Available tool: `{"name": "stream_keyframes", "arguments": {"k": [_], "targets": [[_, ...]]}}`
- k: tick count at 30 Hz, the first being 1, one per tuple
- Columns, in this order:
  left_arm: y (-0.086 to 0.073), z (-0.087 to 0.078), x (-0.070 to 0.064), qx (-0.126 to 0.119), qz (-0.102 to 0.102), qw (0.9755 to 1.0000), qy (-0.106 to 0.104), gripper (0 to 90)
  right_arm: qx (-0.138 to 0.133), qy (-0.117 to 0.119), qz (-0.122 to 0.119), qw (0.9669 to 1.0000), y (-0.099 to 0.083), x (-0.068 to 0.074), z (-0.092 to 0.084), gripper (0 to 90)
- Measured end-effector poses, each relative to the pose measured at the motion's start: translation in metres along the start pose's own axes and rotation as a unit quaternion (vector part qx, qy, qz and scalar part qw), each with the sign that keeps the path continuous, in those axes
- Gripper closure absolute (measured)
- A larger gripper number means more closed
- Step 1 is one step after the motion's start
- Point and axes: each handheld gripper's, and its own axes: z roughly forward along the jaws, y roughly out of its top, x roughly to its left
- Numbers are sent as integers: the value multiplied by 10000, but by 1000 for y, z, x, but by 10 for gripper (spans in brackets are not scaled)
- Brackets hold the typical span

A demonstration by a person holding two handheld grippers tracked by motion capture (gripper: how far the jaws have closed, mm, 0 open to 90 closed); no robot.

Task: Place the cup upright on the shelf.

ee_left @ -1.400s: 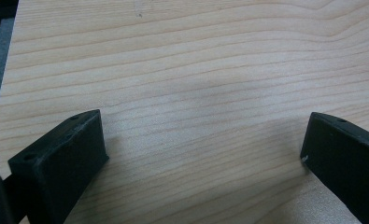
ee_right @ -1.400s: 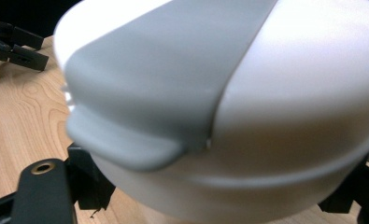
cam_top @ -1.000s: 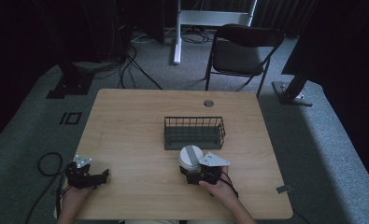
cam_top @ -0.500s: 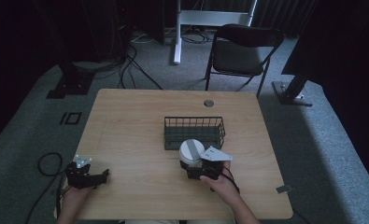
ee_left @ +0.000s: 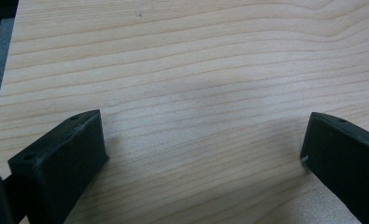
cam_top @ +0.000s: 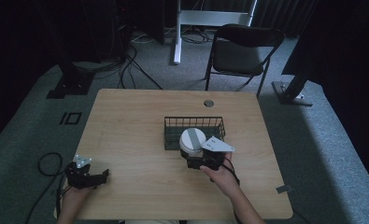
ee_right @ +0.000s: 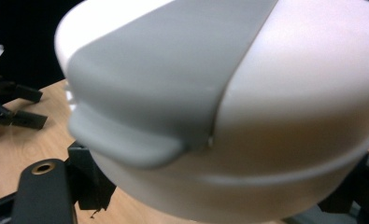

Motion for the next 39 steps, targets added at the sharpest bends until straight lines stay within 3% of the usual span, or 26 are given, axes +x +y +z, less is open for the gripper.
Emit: {"name": "stream_keyframes", "arguments": {"k": [13,23,25,26,28,31,35,39], "targets": [[0,0,0,-6,4,10000,3,2,-246,-377,98,9989,31,-13,6,182],[0,0,0,-3,3,10000,1,2,-426,-999,51,9941,51,-26,14,182],[0,0,0,-4,2,10000,1,2,-423,-1020,82,9938,52,-27,15,182],[0,0,0,3,11,10000,0,2,-409,-1165,110,9923,55,-32,18,182],[0,0,0,0,4,10000,1,2,-409,-1240,196,9912,56,-35,20,182],[0,0,0,-4,0,10000,1,2,-375,-1315,154,9905,57,-36,22,182],[0,0,0,-2,-5,10000,-3,2,-302,-1620,194,9861,55,-42,32,182],[0,0,0,-2,-2,10000,-1,2,-107,-1720,241,9847,55,-46,42,182]]}}
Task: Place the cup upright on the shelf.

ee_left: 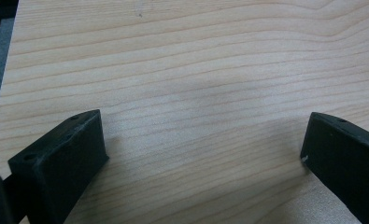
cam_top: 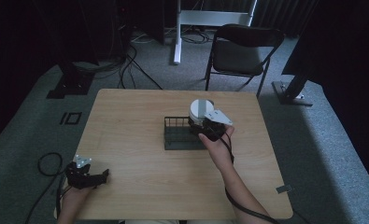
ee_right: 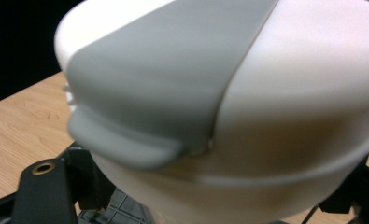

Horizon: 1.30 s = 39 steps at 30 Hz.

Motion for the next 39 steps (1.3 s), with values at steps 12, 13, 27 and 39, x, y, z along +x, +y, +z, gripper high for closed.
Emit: {"name": "stream_keyframes", "arguments": {"k": [12,13,27,39], "targets": [[0,0,0,0,1,10000,0,2,261,-176,100,9995,-9,4,21,182],[0,0,0,3,2,10000,1,2,286,-168,99,9994,-11,4,22,182],[0,0,0,1,3,10000,0,2,683,-196,55,9975,-21,8,31,182],[0,0,0,1,2,10000,-1,2,959,-165,-32,9953,-26,9,39,182]]}}
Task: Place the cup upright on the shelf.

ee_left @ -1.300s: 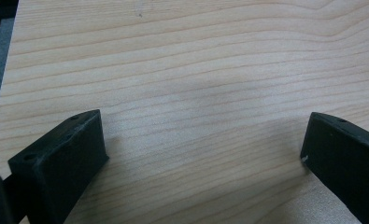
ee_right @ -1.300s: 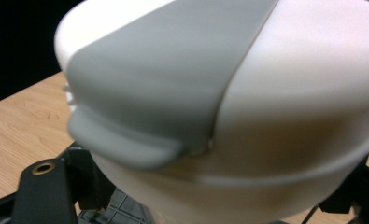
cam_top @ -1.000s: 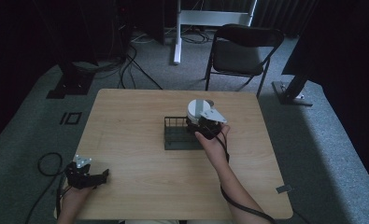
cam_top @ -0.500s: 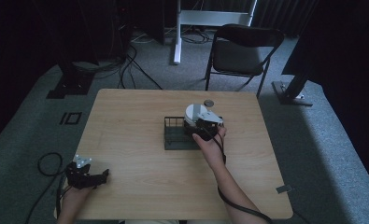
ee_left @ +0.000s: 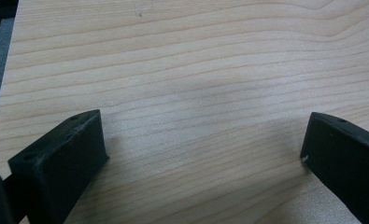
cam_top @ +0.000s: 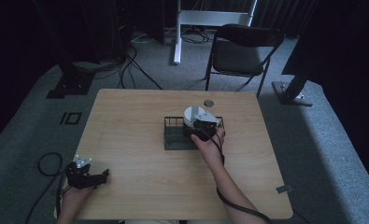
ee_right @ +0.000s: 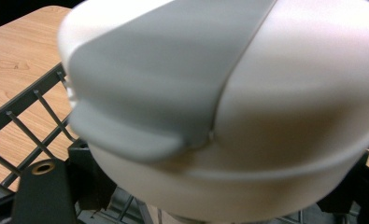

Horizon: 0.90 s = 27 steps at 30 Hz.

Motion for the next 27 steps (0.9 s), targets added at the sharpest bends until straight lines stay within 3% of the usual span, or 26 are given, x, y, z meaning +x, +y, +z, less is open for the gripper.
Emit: {"name": "stream_keyframes", "arguments": {"k": [8,11,15,27], "targets": [[0,0,0,0,0,10000,1,2,166,43,-1,9999,1,0,0,181],[0,0,0,1,0,10000,1,2,212,109,152,9996,1,-2,-1,181],[0,0,0,0,-1,10000,1,2,230,126,178,9995,0,-3,-2,181],[0,0,0,1,0,10000,1,2,41,154,30,9999,-9,-2,-6,180]]}}
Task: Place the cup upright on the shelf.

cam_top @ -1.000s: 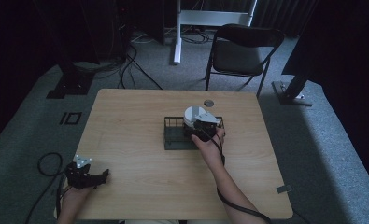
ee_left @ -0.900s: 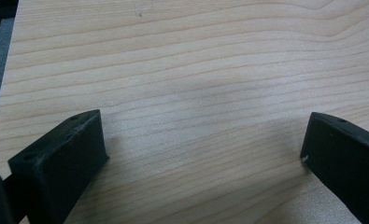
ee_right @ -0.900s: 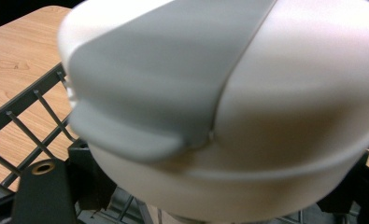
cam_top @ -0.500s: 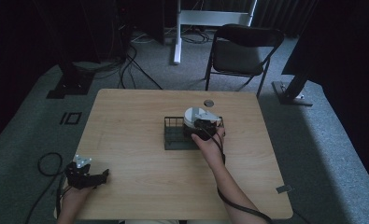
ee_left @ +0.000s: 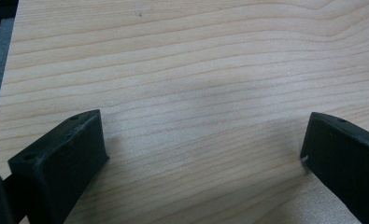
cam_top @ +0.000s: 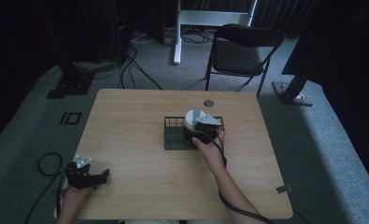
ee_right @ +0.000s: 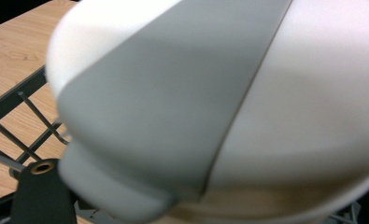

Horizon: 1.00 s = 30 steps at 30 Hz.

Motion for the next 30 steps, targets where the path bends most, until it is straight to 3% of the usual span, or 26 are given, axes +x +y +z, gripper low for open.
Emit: {"name": "stream_keyframes", "arguments": {"k": [7,20,30], "targets": [[0,0,0,-1,1,10000,0,2,-140,39,-6,9999,-3,0,-1,166],[0,0,0,0,1,10000,-1,2,-269,274,280,9989,-5,-4,-8,125],[0,0,0,0,0,10000,0,2,-345,314,198,9987,-6,-5,-16,125]]}}
